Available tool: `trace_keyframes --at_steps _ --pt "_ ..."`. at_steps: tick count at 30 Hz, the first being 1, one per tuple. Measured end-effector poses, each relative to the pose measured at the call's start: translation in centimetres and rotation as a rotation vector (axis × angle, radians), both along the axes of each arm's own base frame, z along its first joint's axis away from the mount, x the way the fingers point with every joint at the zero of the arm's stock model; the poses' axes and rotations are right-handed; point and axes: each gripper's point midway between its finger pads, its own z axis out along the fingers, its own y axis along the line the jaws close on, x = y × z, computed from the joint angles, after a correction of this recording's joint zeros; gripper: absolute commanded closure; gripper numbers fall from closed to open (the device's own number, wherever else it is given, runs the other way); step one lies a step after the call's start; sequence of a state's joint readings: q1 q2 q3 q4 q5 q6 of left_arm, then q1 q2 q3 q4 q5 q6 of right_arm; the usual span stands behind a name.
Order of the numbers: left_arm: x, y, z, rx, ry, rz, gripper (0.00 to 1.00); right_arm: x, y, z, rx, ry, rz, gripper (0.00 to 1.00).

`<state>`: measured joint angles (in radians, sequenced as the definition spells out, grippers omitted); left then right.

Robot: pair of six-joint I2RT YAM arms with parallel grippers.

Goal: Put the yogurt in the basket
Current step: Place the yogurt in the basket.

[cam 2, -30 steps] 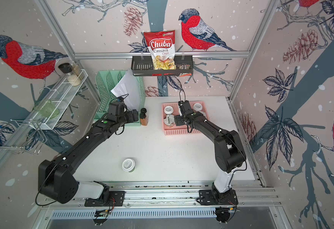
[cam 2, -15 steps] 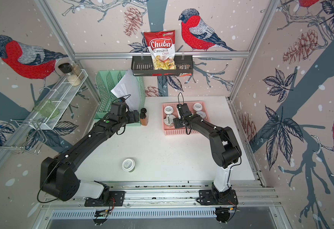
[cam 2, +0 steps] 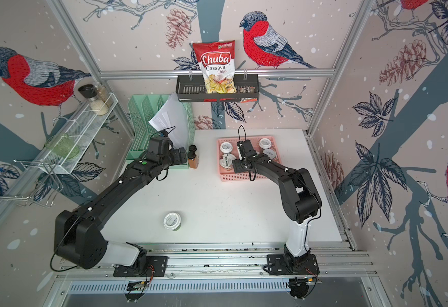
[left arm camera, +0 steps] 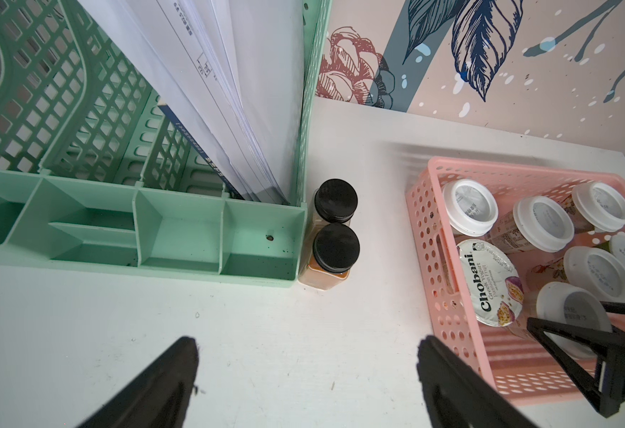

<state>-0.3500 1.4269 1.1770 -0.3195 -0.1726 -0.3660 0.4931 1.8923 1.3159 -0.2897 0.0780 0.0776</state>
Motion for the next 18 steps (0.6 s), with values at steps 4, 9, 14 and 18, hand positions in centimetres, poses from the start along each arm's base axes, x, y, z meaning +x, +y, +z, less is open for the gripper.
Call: trace_keyframes --at_steps 4,9,14,18 --pt "0.02 0.12 0.03 0.004 -0.002 0.006 0.04 0.05 0.03 0.05 0.000 0.000 0.000 0.20" --pt "0.02 0.19 0.11 0.006 -0.005 0.009 0.04 0.23 0.12 -0.04 -0.001 0.001 0.000 0.20" --pt "-0.01 0.22 0.22 0.006 -0.007 0.009 0.05 0.17 0.09 -0.39 -0.005 0.009 0.000 0.19" --pt "-0.02 0.25 0.37 0.009 -0.011 0.008 0.04 0.16 0.08 -0.45 -0.007 0.012 0.000 0.18"
